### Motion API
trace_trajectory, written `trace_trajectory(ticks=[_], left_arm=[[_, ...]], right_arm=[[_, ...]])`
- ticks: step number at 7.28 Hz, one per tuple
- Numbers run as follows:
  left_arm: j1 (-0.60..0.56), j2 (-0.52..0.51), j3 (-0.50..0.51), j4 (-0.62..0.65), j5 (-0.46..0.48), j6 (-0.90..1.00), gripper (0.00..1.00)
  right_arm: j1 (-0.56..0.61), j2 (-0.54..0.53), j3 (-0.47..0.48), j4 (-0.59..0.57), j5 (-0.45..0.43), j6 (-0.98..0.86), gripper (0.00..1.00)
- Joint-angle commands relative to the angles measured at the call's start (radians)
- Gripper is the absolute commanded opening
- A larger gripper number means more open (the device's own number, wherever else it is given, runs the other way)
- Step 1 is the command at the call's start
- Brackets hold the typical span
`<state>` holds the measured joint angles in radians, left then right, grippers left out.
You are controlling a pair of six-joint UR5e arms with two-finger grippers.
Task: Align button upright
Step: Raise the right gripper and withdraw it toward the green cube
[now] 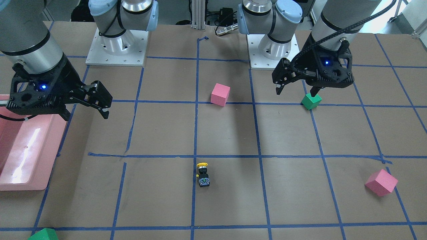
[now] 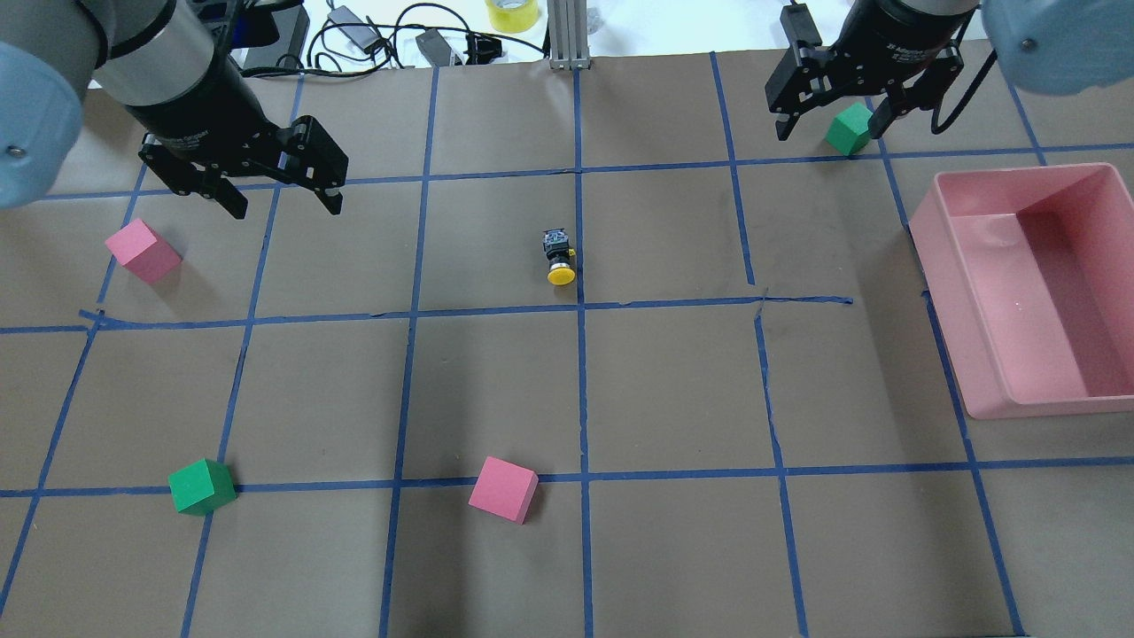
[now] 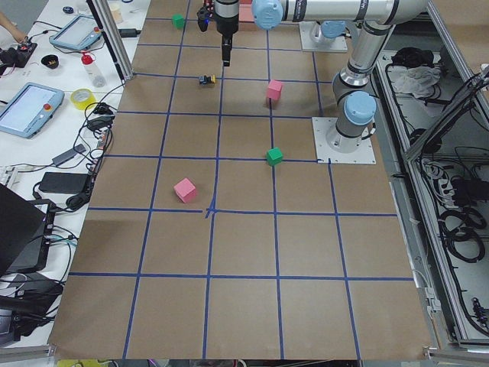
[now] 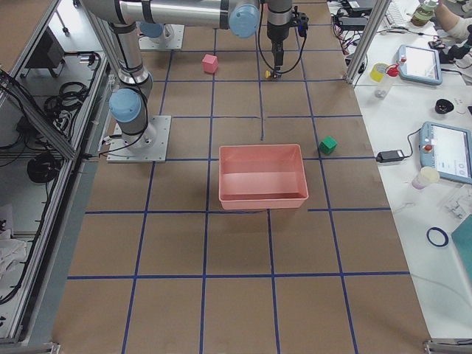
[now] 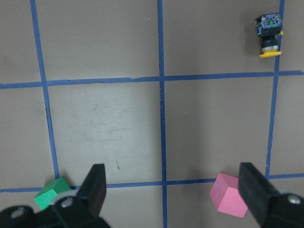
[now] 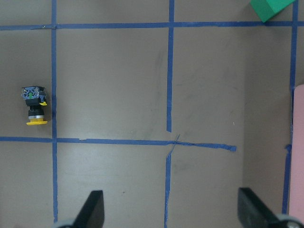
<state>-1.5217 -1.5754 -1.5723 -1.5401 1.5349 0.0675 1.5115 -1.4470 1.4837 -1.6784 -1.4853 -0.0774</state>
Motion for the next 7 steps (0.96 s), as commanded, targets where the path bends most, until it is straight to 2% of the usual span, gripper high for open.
trace_trajectory(ticks=[1,7], left_arm=[[0.000,0.002,0.000,0.000,-0.001,0.000,1.00],[-0.002,-0.002,-0.002,0.000,-0.001,-0.005,1.00]], right_arm=[[-0.002,-0.024,0.004,0.074,-0.057,-0.009,1.00],[-0.001,-0.042,-0.006,0.109,-0.055,0.008,1.00]])
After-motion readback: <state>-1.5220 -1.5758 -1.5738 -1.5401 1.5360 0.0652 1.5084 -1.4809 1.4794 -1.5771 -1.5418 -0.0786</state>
